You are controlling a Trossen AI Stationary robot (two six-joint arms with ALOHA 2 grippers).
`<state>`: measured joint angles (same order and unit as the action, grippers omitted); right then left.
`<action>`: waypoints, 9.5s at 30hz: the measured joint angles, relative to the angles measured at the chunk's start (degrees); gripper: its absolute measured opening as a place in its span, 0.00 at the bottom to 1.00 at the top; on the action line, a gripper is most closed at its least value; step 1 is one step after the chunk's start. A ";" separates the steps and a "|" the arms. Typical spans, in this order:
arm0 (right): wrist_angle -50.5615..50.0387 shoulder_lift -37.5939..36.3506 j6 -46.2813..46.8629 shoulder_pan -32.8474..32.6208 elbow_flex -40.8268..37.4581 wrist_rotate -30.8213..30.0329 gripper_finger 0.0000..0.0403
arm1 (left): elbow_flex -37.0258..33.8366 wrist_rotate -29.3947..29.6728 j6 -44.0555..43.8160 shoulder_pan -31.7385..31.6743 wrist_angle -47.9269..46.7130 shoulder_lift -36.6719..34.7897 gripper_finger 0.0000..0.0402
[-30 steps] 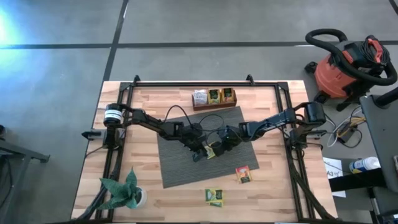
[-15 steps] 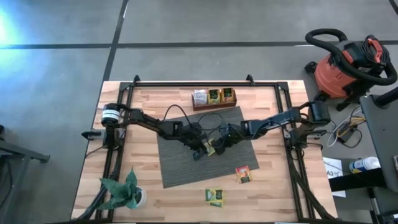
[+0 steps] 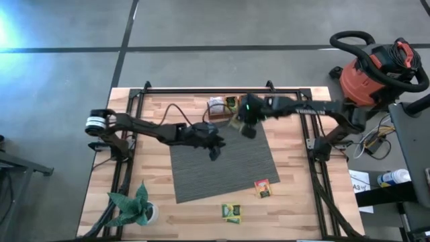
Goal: Pick & Place Tea
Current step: Put the yellow tea bag into the middle section of the wooden organizer
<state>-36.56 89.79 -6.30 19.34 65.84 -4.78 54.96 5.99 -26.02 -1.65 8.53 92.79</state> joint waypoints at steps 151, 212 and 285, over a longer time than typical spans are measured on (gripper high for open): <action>29.57 16.17 80.65 -49.71 -7.68 3.32 0.33 | 15.30 -19.40 -26.45 29.69 11.93 25.20 0.31; 32.31 15.16 72.16 -47.70 -8.28 0.07 0.33 | 28.37 -1.34 -20.85 30.08 -15.96 31.76 0.31; -6.47 -4.82 40.49 -33.22 -1.45 -11.11 0.02 | 25.05 23.88 -20.61 31.09 -31.49 6.22 0.31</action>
<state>-43.03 84.97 34.19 -13.89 64.39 -15.89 80.01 29.87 -46.64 29.43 -22.96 99.01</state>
